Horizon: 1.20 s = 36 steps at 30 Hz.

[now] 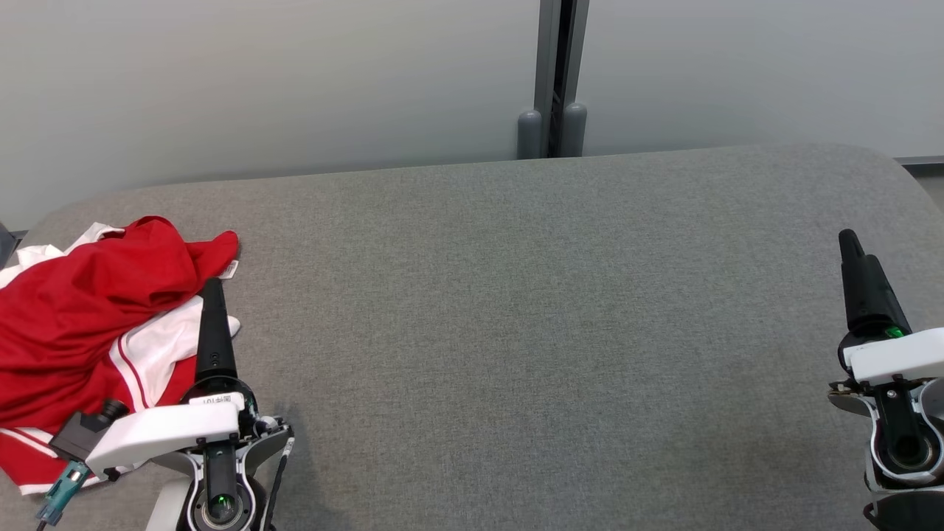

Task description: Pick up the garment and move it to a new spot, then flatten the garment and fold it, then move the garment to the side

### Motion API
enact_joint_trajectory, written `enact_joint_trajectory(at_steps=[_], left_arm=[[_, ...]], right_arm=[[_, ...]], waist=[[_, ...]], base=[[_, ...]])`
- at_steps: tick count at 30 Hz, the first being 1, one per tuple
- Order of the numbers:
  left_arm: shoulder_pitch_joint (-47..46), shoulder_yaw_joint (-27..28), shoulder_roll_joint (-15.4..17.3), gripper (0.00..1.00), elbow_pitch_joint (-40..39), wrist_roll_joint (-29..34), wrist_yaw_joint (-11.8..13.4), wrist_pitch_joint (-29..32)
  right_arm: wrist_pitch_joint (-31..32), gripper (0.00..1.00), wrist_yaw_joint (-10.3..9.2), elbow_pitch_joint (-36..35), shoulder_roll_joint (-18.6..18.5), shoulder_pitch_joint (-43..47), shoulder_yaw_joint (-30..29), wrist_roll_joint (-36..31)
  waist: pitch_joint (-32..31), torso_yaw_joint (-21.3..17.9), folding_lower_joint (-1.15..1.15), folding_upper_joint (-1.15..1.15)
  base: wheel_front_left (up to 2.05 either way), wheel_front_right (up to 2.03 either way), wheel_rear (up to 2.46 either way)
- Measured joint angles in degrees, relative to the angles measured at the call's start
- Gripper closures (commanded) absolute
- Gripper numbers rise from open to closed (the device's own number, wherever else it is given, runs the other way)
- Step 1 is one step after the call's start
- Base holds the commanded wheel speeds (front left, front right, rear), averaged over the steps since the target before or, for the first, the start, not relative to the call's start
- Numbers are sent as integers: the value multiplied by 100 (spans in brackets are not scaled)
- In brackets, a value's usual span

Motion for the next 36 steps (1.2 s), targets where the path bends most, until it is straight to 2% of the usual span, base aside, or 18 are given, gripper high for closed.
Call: enact_joint_trajectory(at_steps=[2, 6, 10, 22, 32, 36], left_arm=[[29, 22, -3, 0, -52, 91, 0, 0], [111, 146, 1, 0, -214, 428, 0, -16], [223, 19, -14, 0, -291, 630, -1, -18], [309, 287, 5, 0, -945, 2351, 3, -42], [429, -34, 7, 0, -1377, 3690, 324, -49], [508, -221, 11, 0, -1370, 4206, 430, -52]], right_arm=[[-27, 0, 0, -48, 1, 1, 12, -75], [-158, 0, 0, -301, 12, 3, 59, -644], [-269, 0, 0, -495, 18, 23, 168, -1146], [-605, 0, 0, -800, 44, 185, 564, -2339], [-872, 0, 0, -978, 66, 304, 754, -3049], [-967, 0, 1, -948, 82, 373, 769, -3107]], waist=[[1, 4, 0, 0], [6, 15, 0, 0], [4, 26, 0, 0], [30, 22, 0, 0], [84, -33, 0, 0], [123, -46, 0, 0]], base=[[0, 0, 0], [0, 0, 0], [0, 0, 0], [0, 0, 0], [0, 0, 0], [0, 0, 0]])
